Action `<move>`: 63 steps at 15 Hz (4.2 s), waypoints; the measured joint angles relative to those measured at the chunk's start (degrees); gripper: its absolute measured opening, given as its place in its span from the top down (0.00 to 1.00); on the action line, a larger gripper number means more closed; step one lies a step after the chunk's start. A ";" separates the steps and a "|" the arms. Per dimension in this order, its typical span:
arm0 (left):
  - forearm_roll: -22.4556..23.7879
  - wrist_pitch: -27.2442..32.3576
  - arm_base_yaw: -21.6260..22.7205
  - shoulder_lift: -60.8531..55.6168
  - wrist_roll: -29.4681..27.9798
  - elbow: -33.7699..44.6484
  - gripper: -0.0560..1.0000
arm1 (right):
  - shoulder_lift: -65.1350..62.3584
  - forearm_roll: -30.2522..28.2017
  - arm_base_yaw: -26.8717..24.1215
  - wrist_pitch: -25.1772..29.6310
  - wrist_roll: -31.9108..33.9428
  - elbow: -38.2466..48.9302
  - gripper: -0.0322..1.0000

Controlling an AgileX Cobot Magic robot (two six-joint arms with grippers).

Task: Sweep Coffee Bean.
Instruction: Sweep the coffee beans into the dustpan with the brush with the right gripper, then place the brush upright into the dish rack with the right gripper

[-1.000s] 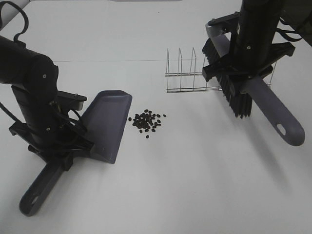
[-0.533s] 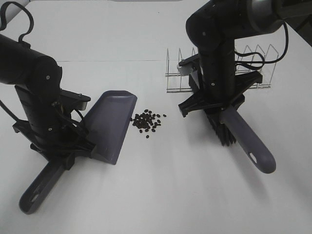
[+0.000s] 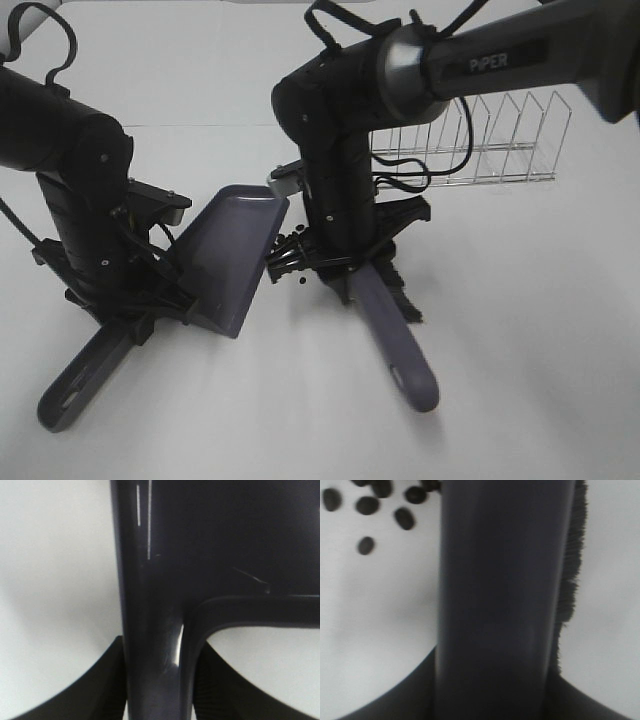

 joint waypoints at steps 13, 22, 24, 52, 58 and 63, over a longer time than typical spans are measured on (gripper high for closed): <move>0.74 0.11 0.00 0.00 1.78 -0.06 0.65 | 5.27 16.56 2.41 1.09 -0.86 -19.08 0.69; 0.80 0.11 0.00 0.06 2.41 -0.06 0.65 | 3.44 -5.44 2.41 7.56 -1.26 -23.95 0.69; 0.80 0.11 0.00 0.06 2.41 -0.06 0.65 | 1.26 -8.48 1.95 7.33 -3.09 -22.86 0.69; 0.80 0.23 0.00 0.06 2.41 -0.11 0.65 | 2.86 26.41 -3.04 -3.04 -11.97 -12.49 0.69; 0.74 0.23 0.00 0.06 2.41 -0.11 0.65 | 0.46 13.58 -3.21 6.47 -12.03 -21.89 0.69; 0.52 0.23 0.00 0.06 2.41 -0.11 0.65 | -1.15 10.43 -7.85 7.33 -12.03 -20.51 0.69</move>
